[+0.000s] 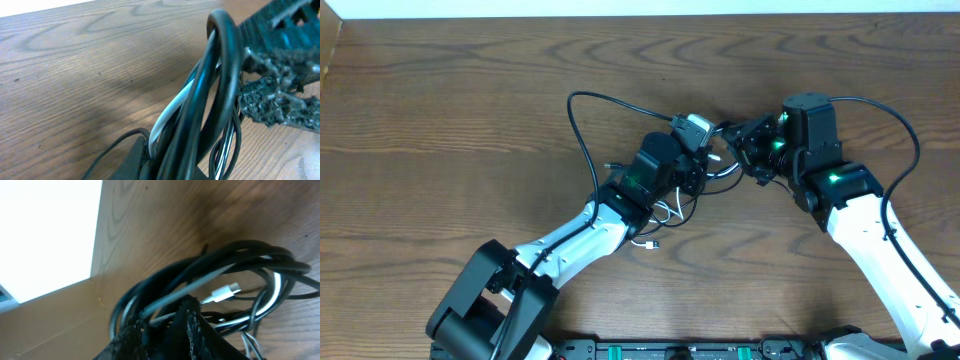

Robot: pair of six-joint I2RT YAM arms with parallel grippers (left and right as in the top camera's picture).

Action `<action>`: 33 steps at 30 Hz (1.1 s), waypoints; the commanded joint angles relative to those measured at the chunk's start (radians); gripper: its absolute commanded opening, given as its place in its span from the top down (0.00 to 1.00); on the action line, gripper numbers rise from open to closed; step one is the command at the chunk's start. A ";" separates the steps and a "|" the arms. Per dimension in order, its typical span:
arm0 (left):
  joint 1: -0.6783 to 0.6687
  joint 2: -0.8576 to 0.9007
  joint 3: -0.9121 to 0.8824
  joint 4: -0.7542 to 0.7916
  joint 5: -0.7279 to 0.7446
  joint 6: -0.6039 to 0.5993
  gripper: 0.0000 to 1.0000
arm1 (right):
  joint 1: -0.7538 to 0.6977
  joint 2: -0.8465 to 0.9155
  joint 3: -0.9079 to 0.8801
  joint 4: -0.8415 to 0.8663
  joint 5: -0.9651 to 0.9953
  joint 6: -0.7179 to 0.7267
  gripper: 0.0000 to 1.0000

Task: Untangle cables

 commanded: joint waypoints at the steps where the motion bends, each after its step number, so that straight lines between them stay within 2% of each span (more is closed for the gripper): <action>1: -0.007 -0.011 0.001 0.003 -0.046 0.030 0.92 | 0.004 0.002 0.005 0.028 0.001 0.034 0.72; 6: -0.007 -0.011 0.000 -0.021 -0.046 0.037 0.92 | -0.007 0.001 0.005 0.032 -0.003 0.032 0.80; 8: -0.007 -0.011 0.000 -0.021 -0.046 0.036 0.92 | -0.021 0.001 0.005 0.019 -0.003 0.033 0.80; 21: -0.007 -0.011 0.001 -0.013 -0.045 0.036 0.92 | -0.034 0.003 0.005 -0.024 0.036 0.061 0.73; 25: -0.012 -0.011 0.001 -0.014 -0.045 0.036 0.92 | -0.034 0.017 0.005 -0.024 0.039 0.093 0.65; 27: -0.021 -0.011 0.001 -0.013 -0.045 0.036 0.92 | -0.033 0.027 0.005 -0.023 0.039 0.116 0.64; 29: -0.032 -0.011 0.001 -0.014 -0.045 0.036 0.92 | -0.032 0.038 0.005 -0.020 0.038 0.132 0.67; 33: -0.042 -0.011 0.001 -0.014 -0.046 0.036 0.92 | -0.032 0.056 0.005 -0.016 0.018 0.139 0.84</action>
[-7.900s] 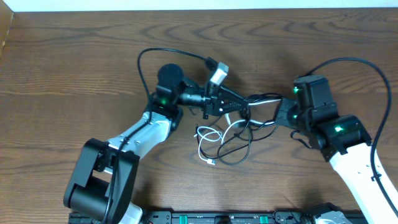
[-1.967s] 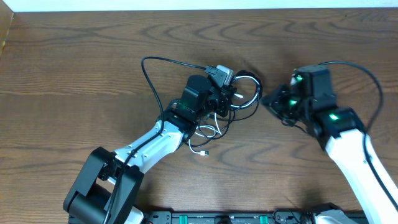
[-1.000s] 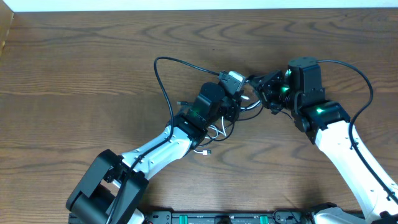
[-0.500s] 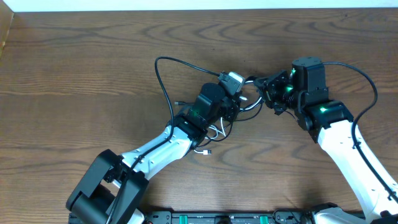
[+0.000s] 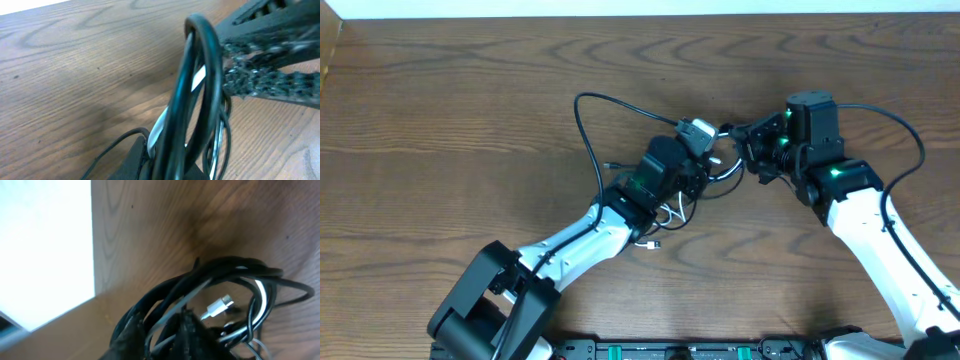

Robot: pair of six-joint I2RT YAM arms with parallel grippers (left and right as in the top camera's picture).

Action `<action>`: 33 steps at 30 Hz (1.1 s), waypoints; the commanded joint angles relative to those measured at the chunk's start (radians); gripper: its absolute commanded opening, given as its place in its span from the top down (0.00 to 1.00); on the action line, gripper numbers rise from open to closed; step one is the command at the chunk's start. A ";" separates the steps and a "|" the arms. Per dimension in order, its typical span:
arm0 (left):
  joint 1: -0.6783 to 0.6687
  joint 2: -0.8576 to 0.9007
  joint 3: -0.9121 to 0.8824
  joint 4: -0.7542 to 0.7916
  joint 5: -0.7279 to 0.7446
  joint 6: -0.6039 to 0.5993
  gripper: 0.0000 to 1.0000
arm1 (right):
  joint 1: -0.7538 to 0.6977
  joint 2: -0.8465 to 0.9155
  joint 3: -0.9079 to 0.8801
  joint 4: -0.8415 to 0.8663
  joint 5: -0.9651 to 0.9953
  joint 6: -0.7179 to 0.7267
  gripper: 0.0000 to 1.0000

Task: Untangle cables

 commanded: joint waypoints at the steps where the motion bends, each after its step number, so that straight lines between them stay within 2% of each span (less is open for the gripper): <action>1: -0.011 -0.011 0.001 0.012 -0.005 0.010 0.92 | 0.000 0.021 0.005 -0.002 -0.008 0.024 0.85; 9: -0.013 -0.013 0.001 0.012 -0.005 0.010 0.92 | 0.000 0.022 0.005 -0.002 -0.002 0.024 0.93; 13: -0.022 -0.019 0.001 0.013 -0.005 0.010 0.92 | 0.000 0.024 0.005 -0.002 0.010 0.024 0.80; 18: -0.037 -0.029 0.001 0.012 -0.004 0.010 0.92 | 0.000 0.024 0.005 -0.002 0.022 0.024 0.80; 26: -0.043 -0.035 0.001 0.013 -0.004 0.010 0.92 | 0.000 0.028 0.005 0.006 0.032 0.024 0.93; 33: -0.058 -0.053 0.001 0.016 -0.004 0.010 0.92 | 0.029 0.071 0.005 0.006 0.030 0.008 0.99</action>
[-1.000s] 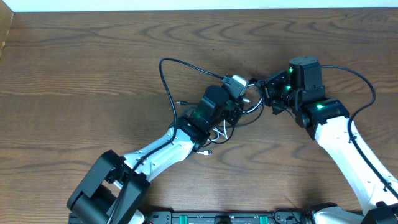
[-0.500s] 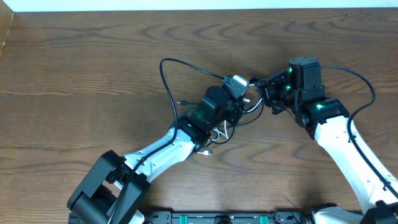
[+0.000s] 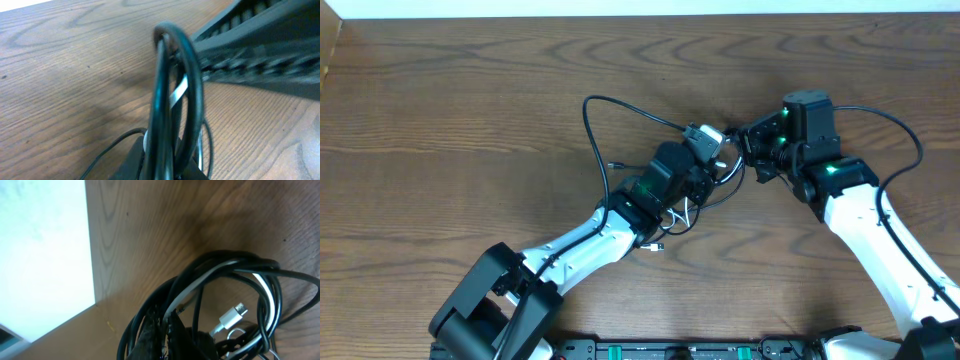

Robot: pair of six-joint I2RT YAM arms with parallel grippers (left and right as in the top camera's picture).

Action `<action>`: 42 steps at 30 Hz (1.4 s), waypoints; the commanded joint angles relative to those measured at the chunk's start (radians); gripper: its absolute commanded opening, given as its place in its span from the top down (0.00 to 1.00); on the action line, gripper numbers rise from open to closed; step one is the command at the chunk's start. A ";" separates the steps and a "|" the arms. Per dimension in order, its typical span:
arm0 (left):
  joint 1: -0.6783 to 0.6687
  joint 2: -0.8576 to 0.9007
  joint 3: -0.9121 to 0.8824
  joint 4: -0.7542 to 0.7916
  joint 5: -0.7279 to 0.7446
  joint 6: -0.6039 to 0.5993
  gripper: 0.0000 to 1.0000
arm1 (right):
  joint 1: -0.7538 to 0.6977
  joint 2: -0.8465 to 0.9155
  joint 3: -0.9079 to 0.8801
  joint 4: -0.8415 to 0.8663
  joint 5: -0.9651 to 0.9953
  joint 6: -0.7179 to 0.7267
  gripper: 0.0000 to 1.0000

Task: Untangle cables

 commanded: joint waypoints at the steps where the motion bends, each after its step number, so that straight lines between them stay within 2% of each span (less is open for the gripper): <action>1: -0.020 -0.052 0.001 0.020 0.014 0.010 0.92 | 0.026 0.040 0.004 -0.008 0.005 -0.038 0.99; 5: -0.020 -0.052 0.001 -0.015 0.014 0.010 0.92 | 0.026 0.032 0.005 -0.007 -0.004 -0.218 0.99; 8: -0.020 -0.052 0.001 -0.048 0.014 0.010 0.83 | 0.026 0.006 0.005 -0.013 -0.010 -0.349 0.99; 10: -0.020 -0.052 0.001 -0.063 0.014 0.010 0.65 | 0.019 -0.029 0.005 -0.026 -0.008 -0.385 0.99; 15: -0.020 -0.052 0.001 -0.073 0.014 0.010 0.41 | -0.016 -0.121 0.005 -0.027 -0.023 -0.451 0.99; 24: -0.020 -0.052 0.001 -0.079 0.014 0.010 0.28 | -0.062 -0.206 0.005 -0.044 -0.140 -0.562 0.99; 27: -0.020 -0.052 0.000 -0.098 0.014 0.010 0.26 | -0.084 -0.211 0.005 -0.013 -0.241 -0.579 0.99; 30: -0.020 -0.052 0.000 -0.119 0.013 0.010 0.25 | -0.105 -0.210 0.005 0.000 -0.244 -0.599 0.99; 31: -0.020 -0.052 0.000 -0.127 0.013 0.011 0.16 | -0.109 -0.209 0.005 -0.005 -0.214 -0.618 0.99; 33: -0.019 -0.052 0.000 -0.135 0.008 0.011 0.09 | -0.112 -0.206 0.004 -0.050 -0.111 -0.627 0.98; 37: -0.009 -0.052 0.000 -0.172 -0.140 0.010 0.06 | -0.110 -0.161 0.004 -0.105 0.006 -0.578 0.85; 39: 0.002 -0.052 0.000 -0.184 -0.213 0.010 0.06 | -0.099 -0.109 0.004 -0.077 0.006 -0.568 0.68; 42: 0.021 -0.053 0.000 -0.185 -0.256 0.010 0.06 | -0.084 -0.010 0.004 0.006 0.005 -0.541 0.59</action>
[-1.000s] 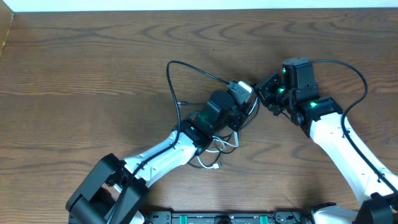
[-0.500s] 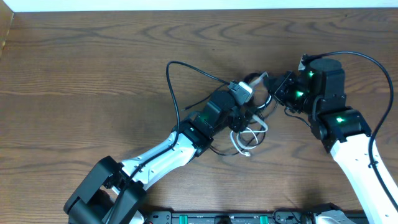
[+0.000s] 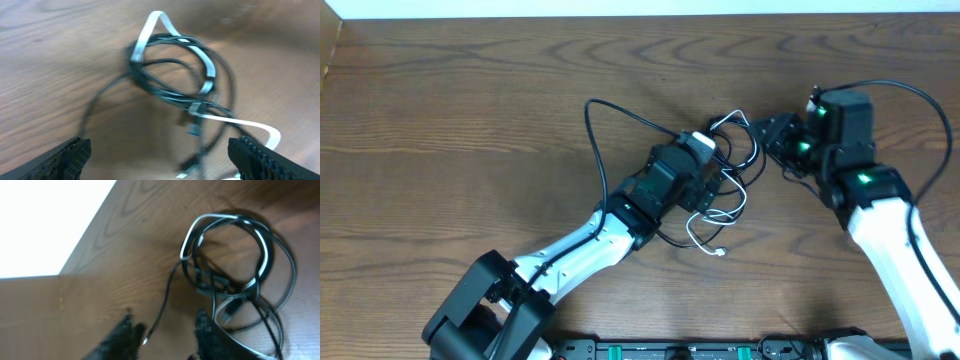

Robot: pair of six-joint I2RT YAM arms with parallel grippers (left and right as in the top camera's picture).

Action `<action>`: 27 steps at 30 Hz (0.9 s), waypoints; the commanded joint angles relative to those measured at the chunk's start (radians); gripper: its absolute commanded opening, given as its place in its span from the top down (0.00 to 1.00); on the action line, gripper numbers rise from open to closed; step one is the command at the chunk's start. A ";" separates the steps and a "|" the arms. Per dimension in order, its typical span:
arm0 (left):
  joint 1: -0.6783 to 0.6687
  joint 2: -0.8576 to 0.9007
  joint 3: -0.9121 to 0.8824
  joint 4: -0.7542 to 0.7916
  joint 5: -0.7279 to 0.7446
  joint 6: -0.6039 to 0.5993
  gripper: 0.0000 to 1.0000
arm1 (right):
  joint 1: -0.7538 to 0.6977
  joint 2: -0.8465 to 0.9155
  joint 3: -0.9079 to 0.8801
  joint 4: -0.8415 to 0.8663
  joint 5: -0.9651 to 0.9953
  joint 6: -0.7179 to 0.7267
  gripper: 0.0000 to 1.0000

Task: Untangle cables

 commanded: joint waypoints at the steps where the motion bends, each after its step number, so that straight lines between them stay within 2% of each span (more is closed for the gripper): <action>1: 0.029 -0.021 0.002 -0.002 -0.110 0.006 0.06 | 0.021 0.114 0.005 0.066 0.035 0.035 0.58; 5: 0.060 -0.024 0.002 -0.003 -0.110 0.006 0.05 | 0.023 0.268 0.005 0.253 -0.024 0.056 0.56; 18: 0.090 -0.023 0.002 -0.055 -0.110 0.006 0.05 | 0.058 0.579 0.005 0.638 -0.041 0.161 0.59; 19: 0.090 -0.023 0.002 -0.056 -0.110 0.006 0.05 | 0.061 0.601 0.005 0.674 -0.041 0.160 0.63; 21: 0.090 -0.023 0.002 -0.058 -0.110 0.006 0.05 | 0.065 0.636 0.005 0.756 -0.058 0.152 0.94; 22: 0.090 -0.023 0.002 -0.058 -0.110 0.006 0.05 | 0.064 0.645 0.005 0.801 -0.089 0.130 0.99; 25: 0.090 -0.023 0.002 -0.058 -0.110 0.006 0.05 | 0.039 0.642 0.005 0.991 -0.274 0.015 0.99; 27: 0.090 -0.023 0.002 -0.058 -0.110 0.006 0.05 | 0.007 0.623 0.005 1.092 -0.386 0.014 0.99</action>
